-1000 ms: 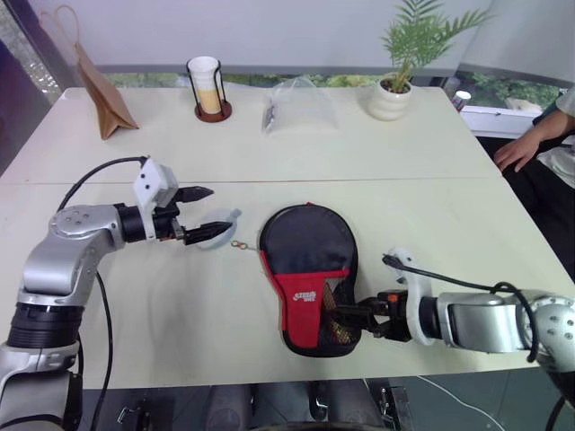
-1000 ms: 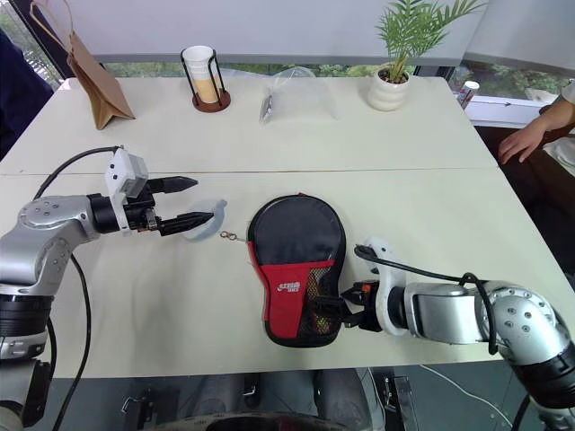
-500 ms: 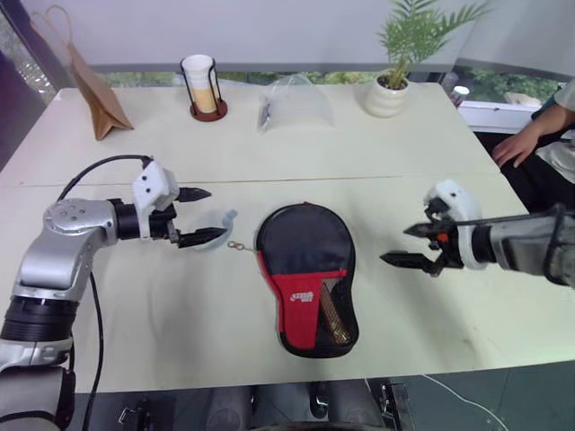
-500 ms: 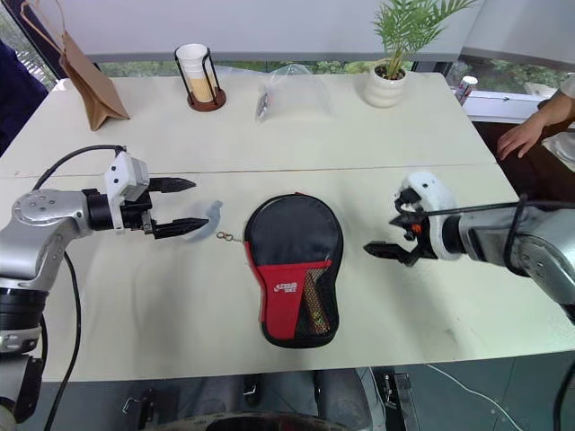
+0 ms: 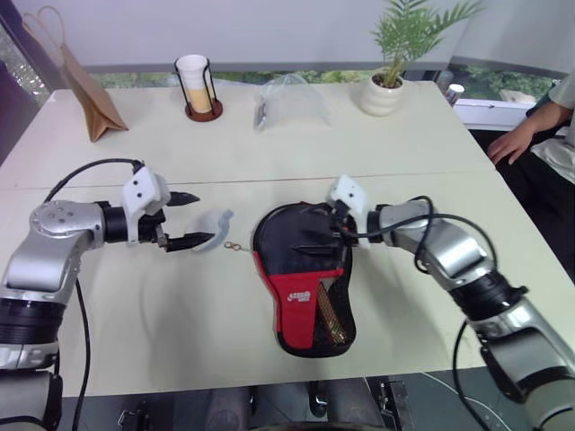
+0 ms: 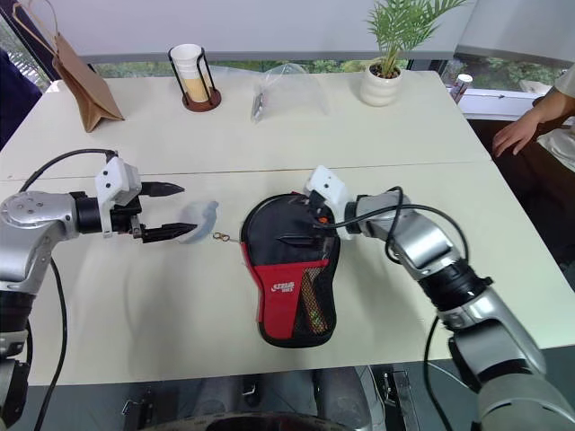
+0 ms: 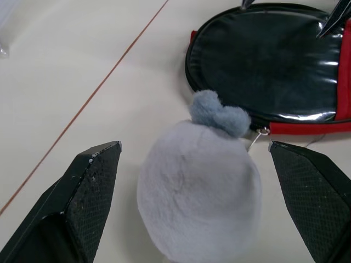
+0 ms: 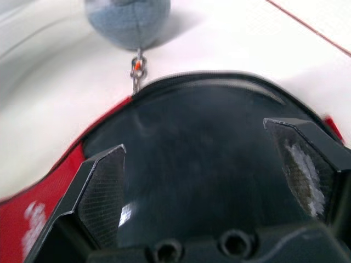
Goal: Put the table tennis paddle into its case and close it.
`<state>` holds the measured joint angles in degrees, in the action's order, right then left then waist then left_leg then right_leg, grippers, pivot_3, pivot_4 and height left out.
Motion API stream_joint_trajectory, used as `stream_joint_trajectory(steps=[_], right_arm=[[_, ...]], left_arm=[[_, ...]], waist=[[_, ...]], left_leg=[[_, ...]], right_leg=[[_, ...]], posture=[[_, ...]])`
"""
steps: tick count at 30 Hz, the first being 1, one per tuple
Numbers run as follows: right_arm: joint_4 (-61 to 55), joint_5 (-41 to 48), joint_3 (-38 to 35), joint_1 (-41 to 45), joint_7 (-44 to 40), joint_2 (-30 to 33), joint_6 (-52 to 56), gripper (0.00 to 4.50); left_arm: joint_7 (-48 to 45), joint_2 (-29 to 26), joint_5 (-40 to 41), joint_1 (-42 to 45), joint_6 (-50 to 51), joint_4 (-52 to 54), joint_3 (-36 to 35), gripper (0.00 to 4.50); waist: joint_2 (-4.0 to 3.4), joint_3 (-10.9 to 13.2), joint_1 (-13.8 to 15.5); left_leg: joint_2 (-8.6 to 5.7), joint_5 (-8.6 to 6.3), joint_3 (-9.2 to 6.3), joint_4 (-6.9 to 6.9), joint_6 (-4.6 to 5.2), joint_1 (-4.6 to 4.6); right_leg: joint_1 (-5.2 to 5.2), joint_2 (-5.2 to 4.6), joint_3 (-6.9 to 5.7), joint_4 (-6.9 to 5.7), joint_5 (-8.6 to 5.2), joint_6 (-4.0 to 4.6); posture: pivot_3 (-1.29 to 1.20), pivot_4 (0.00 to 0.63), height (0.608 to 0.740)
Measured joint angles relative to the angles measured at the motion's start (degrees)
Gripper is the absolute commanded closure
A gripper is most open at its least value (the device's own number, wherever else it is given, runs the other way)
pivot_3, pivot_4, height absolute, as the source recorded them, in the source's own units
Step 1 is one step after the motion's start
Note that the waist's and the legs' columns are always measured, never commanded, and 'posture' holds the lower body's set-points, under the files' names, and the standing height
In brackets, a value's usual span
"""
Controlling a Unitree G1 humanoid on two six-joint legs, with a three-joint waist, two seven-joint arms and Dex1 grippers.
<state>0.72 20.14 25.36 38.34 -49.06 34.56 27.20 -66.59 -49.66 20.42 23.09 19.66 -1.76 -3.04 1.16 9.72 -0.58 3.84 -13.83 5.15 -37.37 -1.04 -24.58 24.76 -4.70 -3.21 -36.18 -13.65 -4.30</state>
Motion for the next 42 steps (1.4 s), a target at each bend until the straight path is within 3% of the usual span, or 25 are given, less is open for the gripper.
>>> stream_joint_trajectory(steps=[6, 13, 22, 31, 34, 39, 41, 42], right_arm=[[5.4, -6.2, 1.4, 0.0, -0.9, -5.8, -2.0, 0.09], [9.6, -10.5, 1.7, 0.4, -2.8, -7.7, -4.4, 0.09], [10.4, -12.7, 1.1, 0.2, -4.6, -8.3, -5.5, 0.09], [8.6, -14.2, 0.7, -0.4, -4.8, -8.6, -4.3, 0.09], [8.3, -14.4, 0.3, -0.7, -4.8, -8.6, -4.1, 0.00], [7.5, -15.3, 0.1, -1.2, -4.7, -8.8, -4.0, 0.00], [7.3, -15.5, 0.1, -1.3, -4.6, -8.9, -4.0, 0.00], [7.3, -15.5, 0.1, -1.3, -4.6, -8.9, -4.0, 0.00]], left_arm=[[-1.5, -0.8, 0.1, 0.0, 0.0, -1.2, 0.0, 0.02], [-3.8, -1.0, -0.6, 0.6, -1.3, -3.3, 0.8, 0.02], [-4.0, 2.1, -7.8, 3.9, -9.1, -9.9, 7.0, 0.02], [1.6, 6.0, -16.5, 7.0, -19.1, -19.2, 10.8, 0.02], [2.1, 6.1, -17.4, 7.6, -20.5, -22.1, 10.8, 0.86], [2.3, 7.6, -17.5, 11.0, -22.0, -26.0, 10.9, 3.33], [2.2, 8.4, -17.8, 12.1, -23.2, -27.7, 11.2, 4.16], [2.2, 8.8, -18.0, 12.8, -23.7, -28.8, 11.4, 4.30]], waist=[[0.00, 0.0, -0.1], [-0.01, 0.0, -0.2], [-0.01, -0.1, 0.0], [-0.02, -0.1, -0.1], [-0.02, -0.1, 0.0], [-0.02, -0.2, 0.0], [-0.02, -0.2, -0.1], [-0.02, -0.2, -0.1]], left_leg=[[0.00, 0.01, 0.02, -0.02, -0.01, 0.02], [0.01, 0.01, 0.01, -0.01, -0.01, 0.26], [0.00, 0.01, -0.01, -0.05, -0.02, 0.30], [0.00, 0.01, 0.01, -0.05, -0.02, 0.30], [0.00, 0.01, 0.01, -0.06, -0.02, 0.30], [-0.01, 0.01, 0.00, -0.08, -0.02, 0.29], [-0.01, 0.01, 0.00, -0.08, -0.02, 0.30], [0.00, 0.01, 0.00, -0.08, -0.02, 0.30]], right_leg=[[-0.02, 0.01, 0.00, -0.02, 0.01, -0.02], [-0.22, 0.01, 0.00, -0.03, 0.00, 0.01], [-0.31, 0.01, 0.00, -0.03, 0.00, 0.02], [-0.31, 0.01, -0.01, -0.05, 0.01, -0.02], [-0.31, 0.00, -0.01, -0.05, 0.02, -0.02], [-0.33, 0.00, -0.01, -0.05, 0.02, -0.02], [-0.32, 0.00, -0.01, -0.06, 0.02, -0.03], [-0.32, 0.00, -0.02, -0.07, 0.02, -0.04]], posture=[[0.00, 0.150, 0.740], [0.00, 0.150, 0.740], [0.00, 0.150, 0.740], [0.00, 0.150, 0.740], [0.00, 0.150, 0.740], [0.00, 0.150, 0.740], [0.00, 0.150, 0.740], [0.00, 0.150, 0.740]])
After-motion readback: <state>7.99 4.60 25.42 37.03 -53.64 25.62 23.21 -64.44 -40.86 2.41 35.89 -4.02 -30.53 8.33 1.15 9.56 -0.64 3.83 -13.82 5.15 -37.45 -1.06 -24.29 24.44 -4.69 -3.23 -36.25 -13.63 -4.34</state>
